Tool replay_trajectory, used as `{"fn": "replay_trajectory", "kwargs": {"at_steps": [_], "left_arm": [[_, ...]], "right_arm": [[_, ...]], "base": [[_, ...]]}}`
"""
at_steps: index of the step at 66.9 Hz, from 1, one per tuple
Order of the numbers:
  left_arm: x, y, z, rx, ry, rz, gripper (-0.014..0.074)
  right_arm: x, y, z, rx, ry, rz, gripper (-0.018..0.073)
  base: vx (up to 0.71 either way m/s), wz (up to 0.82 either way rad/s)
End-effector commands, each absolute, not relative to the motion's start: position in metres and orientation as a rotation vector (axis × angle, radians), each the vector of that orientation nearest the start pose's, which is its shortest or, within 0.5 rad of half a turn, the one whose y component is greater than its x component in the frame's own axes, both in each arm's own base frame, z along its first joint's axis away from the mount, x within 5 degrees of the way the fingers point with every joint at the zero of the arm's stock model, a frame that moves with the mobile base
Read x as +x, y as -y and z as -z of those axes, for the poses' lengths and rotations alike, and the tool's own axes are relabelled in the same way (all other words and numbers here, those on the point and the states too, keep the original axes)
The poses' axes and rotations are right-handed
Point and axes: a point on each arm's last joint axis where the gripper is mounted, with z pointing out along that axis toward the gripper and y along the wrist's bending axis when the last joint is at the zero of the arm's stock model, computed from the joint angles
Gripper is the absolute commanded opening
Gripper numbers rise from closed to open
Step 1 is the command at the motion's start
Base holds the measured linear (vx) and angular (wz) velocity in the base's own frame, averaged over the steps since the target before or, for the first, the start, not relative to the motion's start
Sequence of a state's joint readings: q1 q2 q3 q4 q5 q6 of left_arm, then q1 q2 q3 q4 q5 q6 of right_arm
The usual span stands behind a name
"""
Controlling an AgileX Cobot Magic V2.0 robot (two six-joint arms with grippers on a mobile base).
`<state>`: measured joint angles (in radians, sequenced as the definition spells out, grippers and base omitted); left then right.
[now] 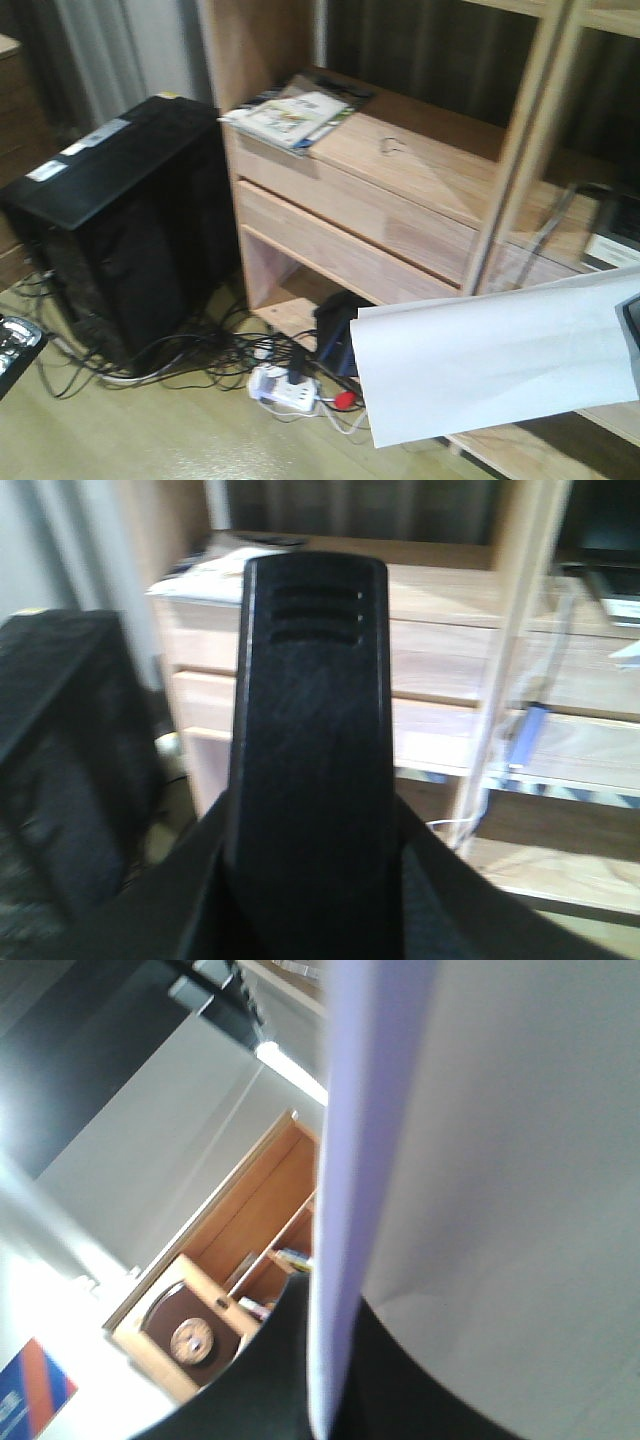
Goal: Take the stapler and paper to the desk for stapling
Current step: 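Drive the base backward and turn away from the shelf holding both items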
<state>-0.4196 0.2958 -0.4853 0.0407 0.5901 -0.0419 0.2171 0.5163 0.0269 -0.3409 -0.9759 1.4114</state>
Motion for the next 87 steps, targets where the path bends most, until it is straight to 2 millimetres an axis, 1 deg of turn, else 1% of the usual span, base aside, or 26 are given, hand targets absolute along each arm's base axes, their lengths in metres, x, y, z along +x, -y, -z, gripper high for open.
{"fn": "replay_trajectory", "kwargs": {"at_steps": [1, 39, 87], "left_arm": [[0.0590, 0.0249, -0.3228, 0.352, -1.725, 0.300, -0.0006], [0.0590, 0.0249, -0.3228, 0.352, -1.725, 0.300, -0.0006], [0.0590, 0.0249, -0.3228, 0.352, -1.725, 0.300, -0.0006]], "right_arm": [[0.0742, -0.0421, -0.2447, 0.305, -1.128, -1.443, -0.0006], [0.0742, -0.0421, -0.2447, 0.305, -1.128, -1.443, -0.0005], [0.0742, -0.0421, -0.2447, 0.305, -1.128, -1.443, -0.0005]], "base": [[0.04, 0.40], [0.06, 0.46], [0.09, 0.61]]}}
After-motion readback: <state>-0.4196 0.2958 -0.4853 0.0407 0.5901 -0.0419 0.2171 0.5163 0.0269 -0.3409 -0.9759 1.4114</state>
